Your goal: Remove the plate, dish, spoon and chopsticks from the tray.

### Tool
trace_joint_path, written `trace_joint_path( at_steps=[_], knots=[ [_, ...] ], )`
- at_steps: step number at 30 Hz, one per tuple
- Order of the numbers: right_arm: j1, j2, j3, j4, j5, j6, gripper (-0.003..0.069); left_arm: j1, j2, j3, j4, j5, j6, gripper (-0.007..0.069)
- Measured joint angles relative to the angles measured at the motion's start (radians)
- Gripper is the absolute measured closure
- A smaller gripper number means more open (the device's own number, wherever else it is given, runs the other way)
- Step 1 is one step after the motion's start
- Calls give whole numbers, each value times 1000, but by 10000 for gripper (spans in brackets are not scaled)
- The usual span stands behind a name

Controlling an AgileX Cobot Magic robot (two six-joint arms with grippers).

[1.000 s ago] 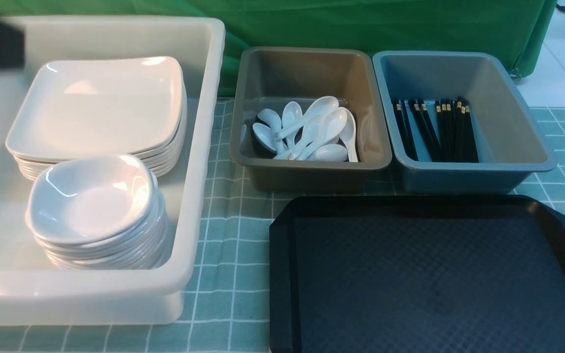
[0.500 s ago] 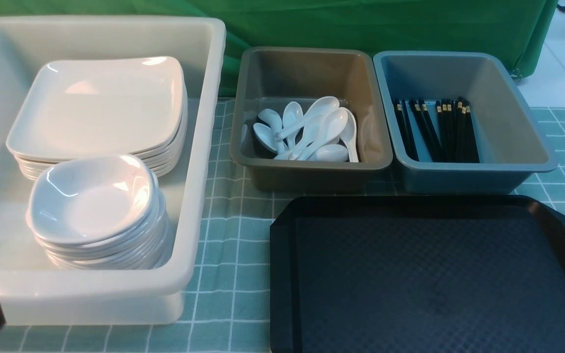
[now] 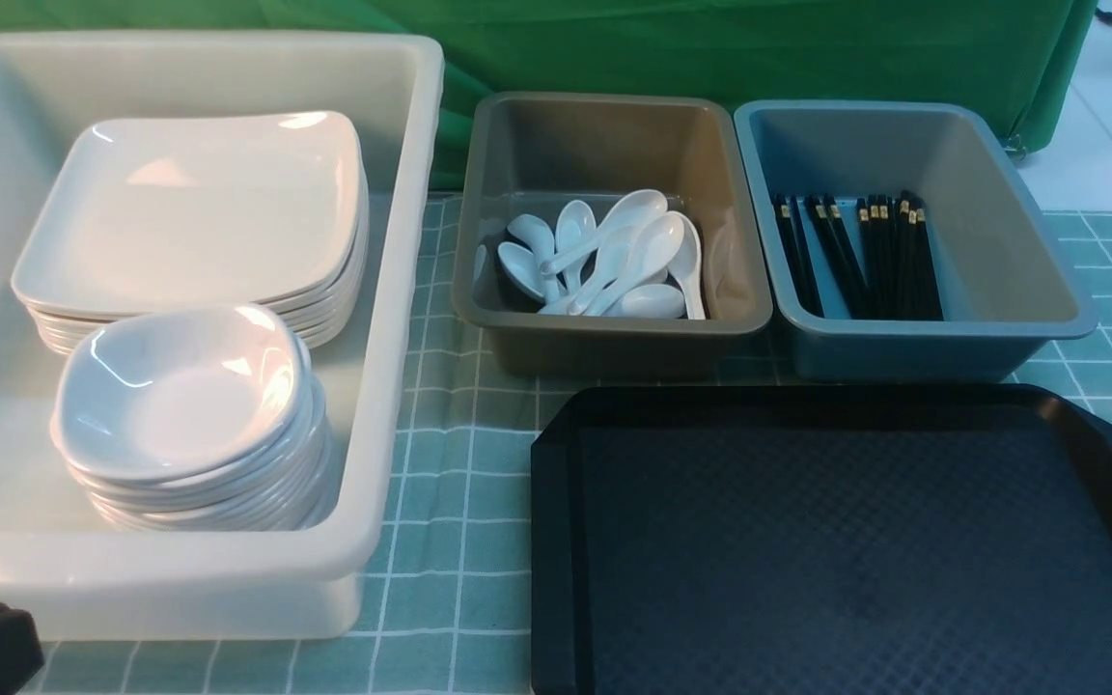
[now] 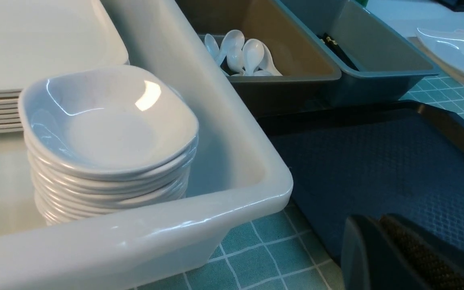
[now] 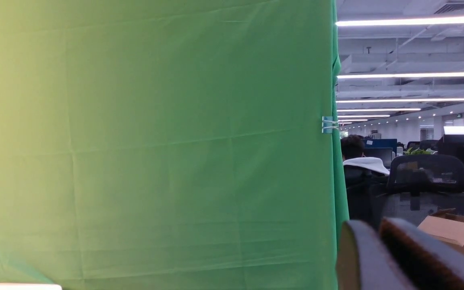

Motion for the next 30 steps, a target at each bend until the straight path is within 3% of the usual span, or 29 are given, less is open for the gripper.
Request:
trace_joint_path(
  at_steps=[2, 8, 11, 16, 30],
  knots=[
    [0, 0, 0, 0, 0, 0, 541, 0, 0, 20, 2, -76, 15, 613],
    [0, 0, 0, 0, 0, 0, 529, 72, -95, 274, 133, -585, -13, 613],
    [0, 0, 0, 0, 0, 0, 521, 115, -154, 420, 202, -680, -38, 612],
    [0, 0, 0, 0, -1, 1, 512, 132, -168, 566, 235, -666, -50, 612],
    [0, -1, 0, 0, -1, 1, 481, 132, -168, 569, 242, -606, -53, 607]
  ],
)
